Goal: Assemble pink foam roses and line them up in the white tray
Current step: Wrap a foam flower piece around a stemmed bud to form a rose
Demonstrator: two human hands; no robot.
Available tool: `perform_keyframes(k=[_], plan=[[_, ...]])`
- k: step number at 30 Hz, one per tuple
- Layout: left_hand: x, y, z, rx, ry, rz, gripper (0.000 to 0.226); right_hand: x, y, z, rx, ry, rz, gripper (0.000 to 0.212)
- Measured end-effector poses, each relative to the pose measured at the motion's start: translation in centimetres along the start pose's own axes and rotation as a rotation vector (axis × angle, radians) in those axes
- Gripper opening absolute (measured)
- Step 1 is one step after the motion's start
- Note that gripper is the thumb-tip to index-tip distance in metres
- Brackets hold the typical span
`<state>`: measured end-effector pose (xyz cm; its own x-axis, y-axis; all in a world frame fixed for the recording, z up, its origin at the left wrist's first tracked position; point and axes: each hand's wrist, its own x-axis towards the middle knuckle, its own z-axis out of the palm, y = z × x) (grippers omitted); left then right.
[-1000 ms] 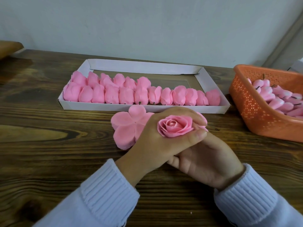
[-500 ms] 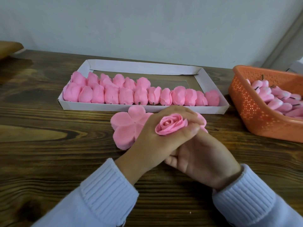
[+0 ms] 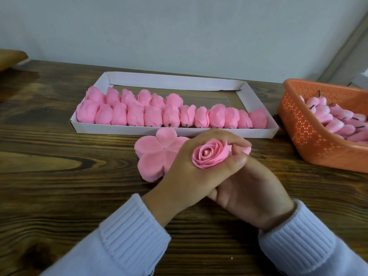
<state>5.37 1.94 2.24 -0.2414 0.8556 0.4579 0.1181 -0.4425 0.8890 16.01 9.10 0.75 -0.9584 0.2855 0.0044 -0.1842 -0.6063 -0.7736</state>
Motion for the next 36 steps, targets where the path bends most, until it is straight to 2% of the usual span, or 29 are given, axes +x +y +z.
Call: perform_keyframes(k=[4, 9, 14, 17, 24, 29, 32, 36], plan=[[0.04, -0.13, 0.12, 0.033, -0.006, 0.010, 0.018, -0.16, 0.07, 0.02, -0.045, 0.059, -0.067, 0.023], [0.12, -0.17, 0.11, 0.041, 0.004, 0.018, 0.015, -0.21, -0.19, -0.02, 0.008, -0.011, -0.090, 0.040], [0.04, -0.17, 0.13, -0.001, -0.002, -0.015, 0.015, -0.04, 0.06, 0.05, 0.026, -0.002, 0.006, 0.031], [-0.02, -0.11, 0.20, -0.009, -0.026, -0.032, 0.014, -0.09, 0.22, 0.12, -0.051, 0.043, -0.036, 0.023], [0.09, -0.21, 0.11, -0.004, 0.005, 0.013, 0.013, -0.31, -0.13, -0.29, 0.054, -0.018, -0.072, 0.047], [0.06, -0.23, 0.06, -0.035, 0.011, -0.033, 0.013, -0.10, -0.16, 0.00, -0.048, 0.073, 0.058, 0.027], [0.06, -0.22, 0.08, -0.001, -0.012, -0.025, 0.012, -0.13, 0.01, -0.18, -0.068, 0.125, 0.021, 0.022], [0.16, -0.32, -0.09, 0.028, -0.018, -0.005, 0.018, -0.28, 0.05, -0.39, -0.058, 0.094, -0.024, 0.038]])
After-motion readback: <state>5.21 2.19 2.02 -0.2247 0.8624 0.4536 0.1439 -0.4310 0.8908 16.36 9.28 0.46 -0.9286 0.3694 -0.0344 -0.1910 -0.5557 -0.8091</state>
